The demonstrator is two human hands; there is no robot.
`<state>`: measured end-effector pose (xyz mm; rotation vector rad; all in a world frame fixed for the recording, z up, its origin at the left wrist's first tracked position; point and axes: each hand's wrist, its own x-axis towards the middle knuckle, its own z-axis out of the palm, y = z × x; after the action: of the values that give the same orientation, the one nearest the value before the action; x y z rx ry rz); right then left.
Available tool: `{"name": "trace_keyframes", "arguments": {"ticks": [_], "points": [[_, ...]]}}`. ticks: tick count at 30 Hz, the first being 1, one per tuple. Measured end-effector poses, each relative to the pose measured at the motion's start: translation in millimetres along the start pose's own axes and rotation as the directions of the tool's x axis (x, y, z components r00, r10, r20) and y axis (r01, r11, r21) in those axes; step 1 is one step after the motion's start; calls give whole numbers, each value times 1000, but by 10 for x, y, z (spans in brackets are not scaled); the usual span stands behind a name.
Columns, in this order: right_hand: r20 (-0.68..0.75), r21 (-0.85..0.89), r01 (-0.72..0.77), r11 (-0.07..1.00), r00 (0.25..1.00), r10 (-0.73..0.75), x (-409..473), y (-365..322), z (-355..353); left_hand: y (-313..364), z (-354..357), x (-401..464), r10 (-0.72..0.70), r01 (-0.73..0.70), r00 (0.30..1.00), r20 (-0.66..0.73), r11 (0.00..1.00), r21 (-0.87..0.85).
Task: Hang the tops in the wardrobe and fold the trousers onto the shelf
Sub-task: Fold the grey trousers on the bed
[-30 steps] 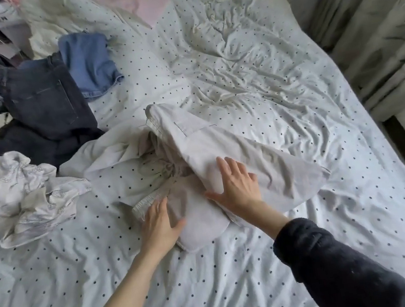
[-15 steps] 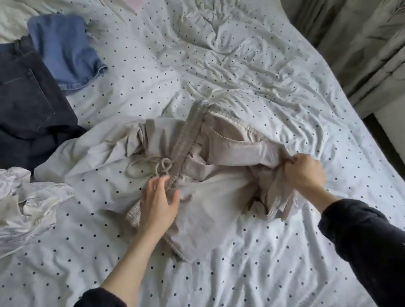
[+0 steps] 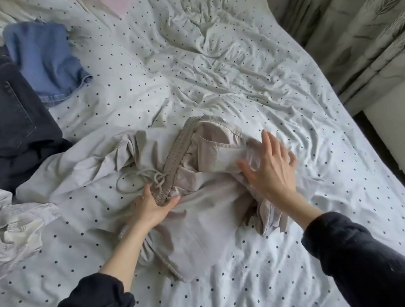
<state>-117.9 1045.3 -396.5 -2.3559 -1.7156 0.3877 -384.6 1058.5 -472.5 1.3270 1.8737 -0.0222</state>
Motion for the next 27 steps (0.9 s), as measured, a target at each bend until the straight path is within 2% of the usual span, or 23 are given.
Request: {"name": "trace_keyframes", "arguments": {"ticks": [2,5,9,12,14,16,20,22,24,27], "points": [[19,18,56,998,998,-57,220,-245,-52,-58,-79,-23,7,-7,1000,8,1000,8],[133,65,12,998,991,-21,492,-632,-82,-218,-163,-85,-55,54,996,69,998,15],[180,-11,18,1000,984,-16,565,-894,-2,-386,-235,-187,-112,70,968,224,980,186],[221,-41,-56,998,973,64,615,-954,6,-454,-321,-175,-129,90,971,200,978,190],[261,-126,-69,990,960,100,677,-991,-18,-484,-378,-188,-128,92,979,156,972,217],[281,-253,7,967,957,66,726,-998,-28,-513,-398,-207,-142,103,977,158,967,235],[255,-407,201,891,962,-101,725,-1023,-11,-571,-424,-231,-151,119,974,169,975,188],[225,-387,254,886,958,-176,711,-1025,23,-572,-453,-246,-135,112,982,131,980,166],[212,-295,291,910,949,-234,709,-1034,30,-589,-487,-267,-110,95,989,96,984,150],[238,-80,234,969,948,-210,717,-1075,-28,-605,-534,-317,-60,50,995,74,991,125]]}}
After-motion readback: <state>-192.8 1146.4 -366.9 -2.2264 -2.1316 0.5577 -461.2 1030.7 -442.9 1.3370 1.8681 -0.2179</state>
